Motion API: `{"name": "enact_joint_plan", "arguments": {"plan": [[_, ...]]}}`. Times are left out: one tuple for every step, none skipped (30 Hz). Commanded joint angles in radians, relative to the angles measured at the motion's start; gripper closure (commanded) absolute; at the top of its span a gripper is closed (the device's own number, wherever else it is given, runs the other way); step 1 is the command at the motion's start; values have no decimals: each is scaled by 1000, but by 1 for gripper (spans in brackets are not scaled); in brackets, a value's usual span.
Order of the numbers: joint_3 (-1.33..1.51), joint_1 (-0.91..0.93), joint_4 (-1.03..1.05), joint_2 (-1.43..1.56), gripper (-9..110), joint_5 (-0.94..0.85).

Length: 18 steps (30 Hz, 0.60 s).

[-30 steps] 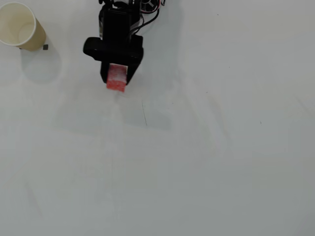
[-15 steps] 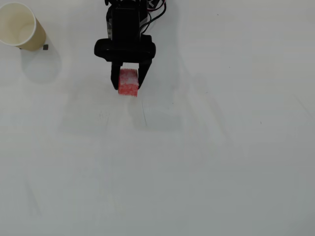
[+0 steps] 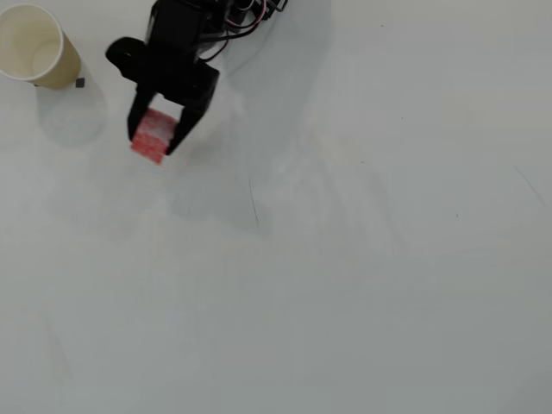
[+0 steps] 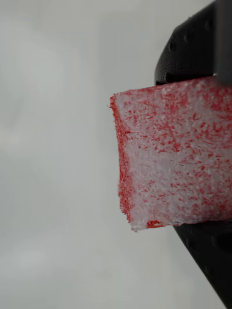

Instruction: Pick up the cube and drop it in the cup.

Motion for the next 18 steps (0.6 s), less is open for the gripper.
{"name": "enact_joint_plan", "arguments": {"plan": [[-44, 91, -61, 31, 84, -12], [-61, 110, -61, 23, 84, -12], [-83, 130, -61, 11, 84, -11], [-109, 152, -61, -6, 84, -6], [-138, 172, -60, -29, 84, -3], [-172, 190, -57, -54, 84, -3], [-204, 207, -55, -81, 84, -2], [-236, 225, -55, -107, 84, -2], [-268, 242, -54, -133, 84, -2], [-299, 259, -54, -156, 84, -2], [-328, 273, -54, -176, 84, -2], [-356, 285, -51, -192, 84, -2], [-379, 298, -48, -206, 84, -2], [-399, 308, -46, -216, 84, -2], [-417, 319, -43, -227, 84, -2], [-434, 330, -37, -236, 84, -2], [-453, 341, -28, -244, 84, -2], [-468, 353, -15, -250, 84, -2]]}}
